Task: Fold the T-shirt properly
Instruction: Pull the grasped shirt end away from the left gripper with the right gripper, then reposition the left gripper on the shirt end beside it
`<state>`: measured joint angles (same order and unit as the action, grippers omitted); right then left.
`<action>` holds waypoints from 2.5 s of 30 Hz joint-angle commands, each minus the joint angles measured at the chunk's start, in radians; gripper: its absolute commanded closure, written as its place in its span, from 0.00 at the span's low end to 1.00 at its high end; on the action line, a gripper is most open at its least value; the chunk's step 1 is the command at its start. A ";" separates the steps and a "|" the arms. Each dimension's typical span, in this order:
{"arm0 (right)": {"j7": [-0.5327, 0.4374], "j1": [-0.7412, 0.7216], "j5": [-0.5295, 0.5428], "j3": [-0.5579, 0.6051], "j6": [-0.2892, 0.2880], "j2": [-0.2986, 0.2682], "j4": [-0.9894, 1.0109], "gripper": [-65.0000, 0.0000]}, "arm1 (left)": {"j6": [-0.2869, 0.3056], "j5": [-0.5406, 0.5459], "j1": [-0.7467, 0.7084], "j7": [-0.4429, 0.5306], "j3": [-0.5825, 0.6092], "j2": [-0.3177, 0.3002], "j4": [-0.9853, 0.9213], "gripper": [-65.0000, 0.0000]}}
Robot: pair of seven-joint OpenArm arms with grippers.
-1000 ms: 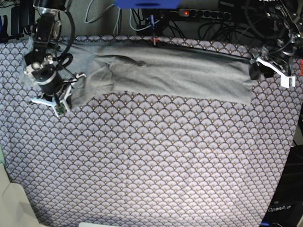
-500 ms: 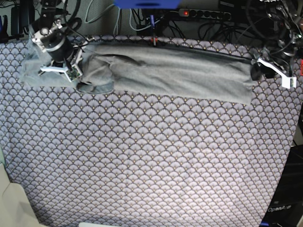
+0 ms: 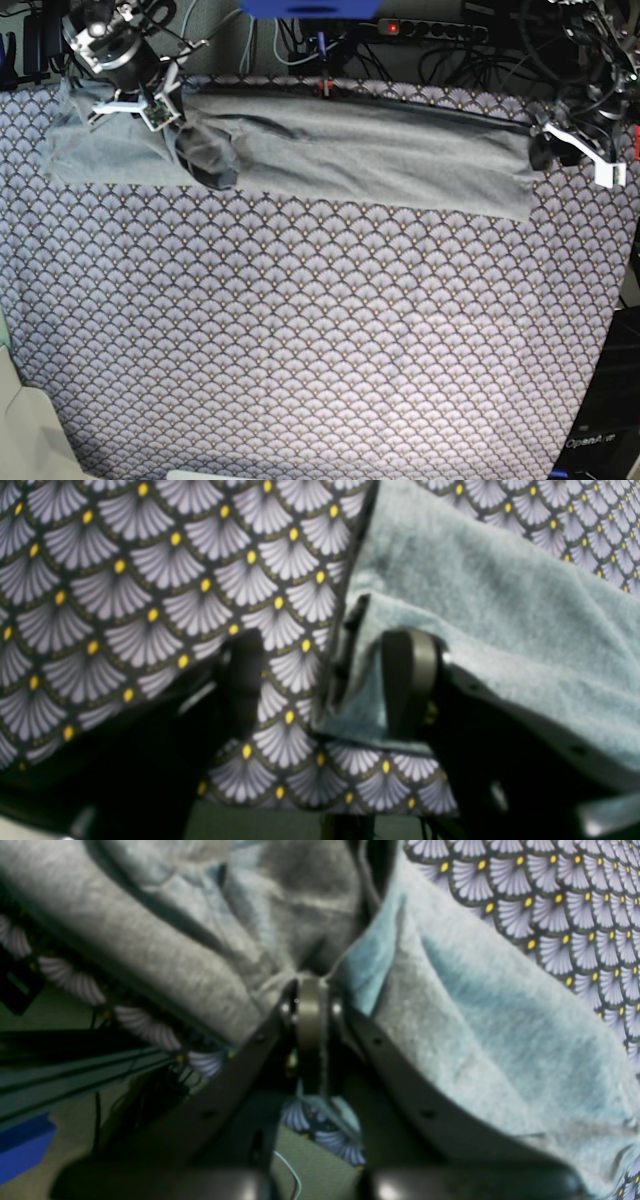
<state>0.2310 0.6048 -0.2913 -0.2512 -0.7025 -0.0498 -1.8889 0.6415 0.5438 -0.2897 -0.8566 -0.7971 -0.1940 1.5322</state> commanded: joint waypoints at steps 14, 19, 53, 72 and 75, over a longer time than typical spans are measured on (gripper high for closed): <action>-0.041 -0.050 0.013 -0.122 0.004 -0.077 0.030 1.00 | 0.013 0.015 0.002 0.020 -0.005 -0.019 0.011 0.44; -0.075 -0.064 0.013 -0.161 0.004 -0.077 0.041 1.00 | 0.013 0.015 0.002 0.020 -0.005 -0.019 0.011 0.44; -0.266 -0.107 0.005 -0.339 0.004 -0.075 0.226 0.92 | 0.013 0.014 0.016 0.020 -0.005 -0.019 0.009 0.44; -0.266 -0.167 0.011 -0.452 0.004 -0.077 0.210 0.72 | 0.018 0.023 0.014 0.020 -0.005 -0.017 0.020 0.43; -0.264 -0.199 0.013 -0.517 0.004 -0.077 0.213 0.72 | 0.018 0.025 0.014 0.020 -0.006 -0.017 0.020 0.43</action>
<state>-0.0086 0.4000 -0.2981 -0.7628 -0.7033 -0.1154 -1.6577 0.6521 0.5514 -0.2768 -0.8566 -0.7971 -0.1967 1.5322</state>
